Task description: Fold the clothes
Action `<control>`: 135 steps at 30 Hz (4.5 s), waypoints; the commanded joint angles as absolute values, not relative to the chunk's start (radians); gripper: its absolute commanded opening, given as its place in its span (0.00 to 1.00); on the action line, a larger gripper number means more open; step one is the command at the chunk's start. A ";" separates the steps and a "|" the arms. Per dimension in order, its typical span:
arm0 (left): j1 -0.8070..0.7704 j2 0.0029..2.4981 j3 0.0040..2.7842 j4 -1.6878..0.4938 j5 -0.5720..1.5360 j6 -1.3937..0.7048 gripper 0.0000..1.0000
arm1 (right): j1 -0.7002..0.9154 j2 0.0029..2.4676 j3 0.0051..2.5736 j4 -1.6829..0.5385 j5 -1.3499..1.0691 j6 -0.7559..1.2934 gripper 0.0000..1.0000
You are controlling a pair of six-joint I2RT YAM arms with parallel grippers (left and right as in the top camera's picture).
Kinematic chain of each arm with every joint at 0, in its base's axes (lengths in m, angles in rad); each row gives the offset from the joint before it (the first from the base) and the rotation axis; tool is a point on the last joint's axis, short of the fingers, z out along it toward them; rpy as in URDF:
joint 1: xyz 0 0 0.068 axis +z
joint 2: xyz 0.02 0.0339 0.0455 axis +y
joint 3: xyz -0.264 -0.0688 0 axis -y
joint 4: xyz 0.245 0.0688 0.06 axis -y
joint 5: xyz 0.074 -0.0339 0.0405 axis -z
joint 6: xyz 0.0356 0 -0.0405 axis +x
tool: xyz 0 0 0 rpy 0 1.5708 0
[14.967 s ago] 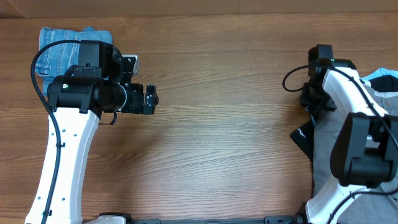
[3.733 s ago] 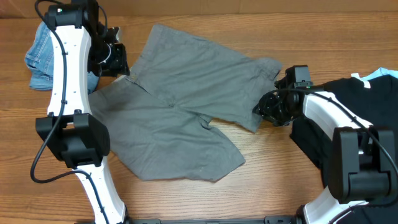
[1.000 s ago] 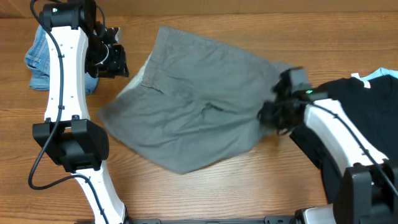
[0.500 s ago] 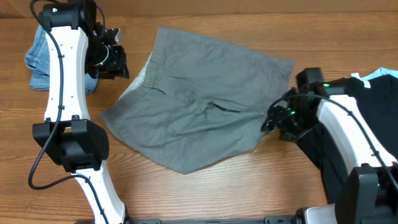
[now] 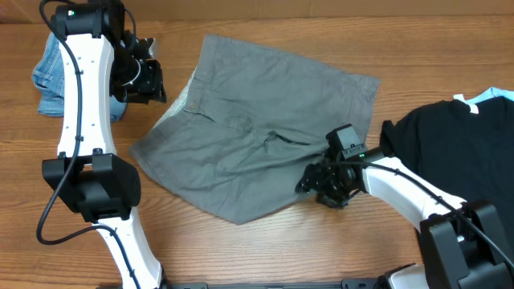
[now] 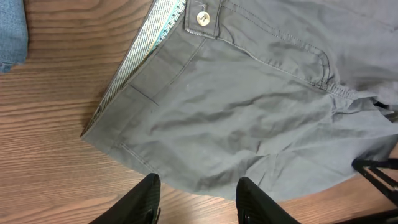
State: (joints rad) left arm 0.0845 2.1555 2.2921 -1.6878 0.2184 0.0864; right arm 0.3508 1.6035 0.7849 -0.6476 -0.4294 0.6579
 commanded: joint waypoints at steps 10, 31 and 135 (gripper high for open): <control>0.078 2.124 2.293 -1.690 0.237 0.109 0.44 | 0.355 1.505 0.999 -1.016 -0.559 0.542 0.04; 0.078 2.124 2.293 -1.690 0.237 0.109 0.47 | 0.342 1.571 1.084 -0.967 -0.355 0.526 0.72; 0.077 2.124 2.293 -1.665 0.257 0.112 0.52 | 0.390 1.798 1.210 -0.479 -0.605 0.566 0.07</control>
State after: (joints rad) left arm 0.0845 2.1555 2.2921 -1.6642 0.2424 0.0868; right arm 0.3462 1.8297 1.1904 -0.5423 -0.6769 0.4351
